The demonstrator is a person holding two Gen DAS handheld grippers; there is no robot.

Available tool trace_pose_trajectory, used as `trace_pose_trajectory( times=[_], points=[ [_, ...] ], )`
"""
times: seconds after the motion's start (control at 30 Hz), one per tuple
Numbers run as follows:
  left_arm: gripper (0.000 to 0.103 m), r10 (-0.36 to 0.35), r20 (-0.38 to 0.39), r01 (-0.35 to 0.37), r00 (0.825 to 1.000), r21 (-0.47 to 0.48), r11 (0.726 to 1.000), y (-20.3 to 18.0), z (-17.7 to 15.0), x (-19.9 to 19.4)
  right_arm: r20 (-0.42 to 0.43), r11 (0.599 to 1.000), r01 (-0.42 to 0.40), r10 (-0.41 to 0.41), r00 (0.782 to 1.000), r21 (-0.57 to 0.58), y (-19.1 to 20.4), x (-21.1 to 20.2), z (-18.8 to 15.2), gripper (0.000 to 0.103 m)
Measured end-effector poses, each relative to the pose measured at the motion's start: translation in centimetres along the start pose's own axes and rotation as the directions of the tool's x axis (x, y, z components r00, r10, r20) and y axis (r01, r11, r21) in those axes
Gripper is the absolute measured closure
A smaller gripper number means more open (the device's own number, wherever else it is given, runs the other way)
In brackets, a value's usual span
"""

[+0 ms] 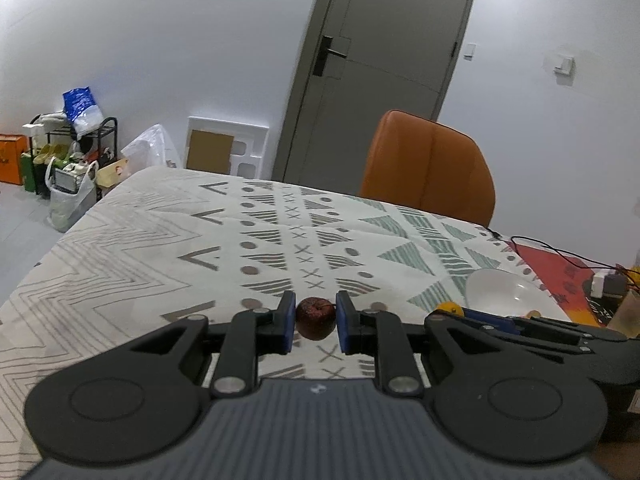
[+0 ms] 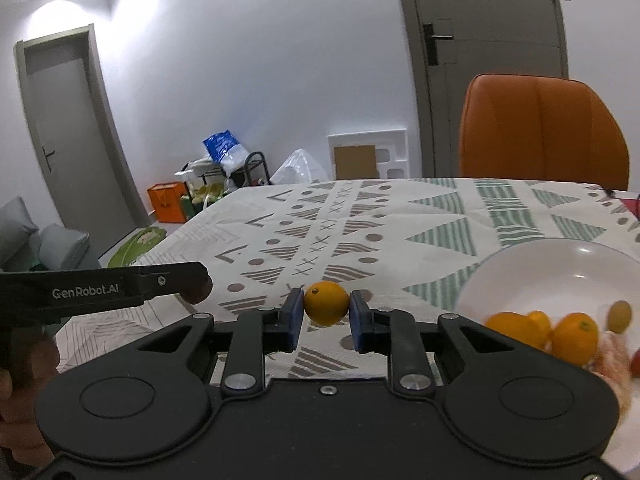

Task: Organize fruits
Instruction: 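Carry the plum with the left tool while the right tool carries the mandarin to the plate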

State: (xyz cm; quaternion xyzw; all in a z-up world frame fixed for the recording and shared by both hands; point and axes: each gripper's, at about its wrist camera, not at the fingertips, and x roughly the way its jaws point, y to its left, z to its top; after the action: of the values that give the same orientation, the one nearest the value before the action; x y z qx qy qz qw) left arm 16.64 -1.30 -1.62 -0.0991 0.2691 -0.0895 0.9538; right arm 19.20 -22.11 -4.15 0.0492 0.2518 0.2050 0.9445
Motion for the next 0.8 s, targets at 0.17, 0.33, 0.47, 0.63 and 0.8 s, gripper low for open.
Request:
trace_pose_trajectory(
  times=[0.17,0.33,0.47,0.63,0.8],
  points=[
    [0.083,-0.016,0.005,0.016,1.000,0.016,1.000,-1.3,0.0,-0.1,0.018,1.000,0.019,-0.019,1.000,0.019,-1.2,-1.1,-0.1,0.080],
    [0.083,-0.034,0.007,0.034,0.999,0.034,0.999,-2.5,0.0,-0.1,0.037,0.998,0.041,-0.043,0.998,0.039,-2.4,-2.3,-0.3,0.080],
    [0.083,-0.047,0.005,0.047,0.999,0.045,0.998,-3.5,-0.1,0.1,0.048,0.997,0.060,-0.062,0.997,0.055,-3.5,-2.9,-0.4,0.080],
    [0.083,-0.062,0.004,0.062,0.998,0.060,0.996,-4.7,0.0,0.5,0.060,0.994,0.081,-0.085,0.995,0.072,-4.8,-3.7,-0.5,0.080],
    [0.083,-0.080,-0.001,0.080,0.997,0.080,0.994,-6.1,0.0,1.0,0.070,0.991,0.102,-0.109,0.992,0.091,-6.1,-4.4,-0.6,0.080]
  ],
)
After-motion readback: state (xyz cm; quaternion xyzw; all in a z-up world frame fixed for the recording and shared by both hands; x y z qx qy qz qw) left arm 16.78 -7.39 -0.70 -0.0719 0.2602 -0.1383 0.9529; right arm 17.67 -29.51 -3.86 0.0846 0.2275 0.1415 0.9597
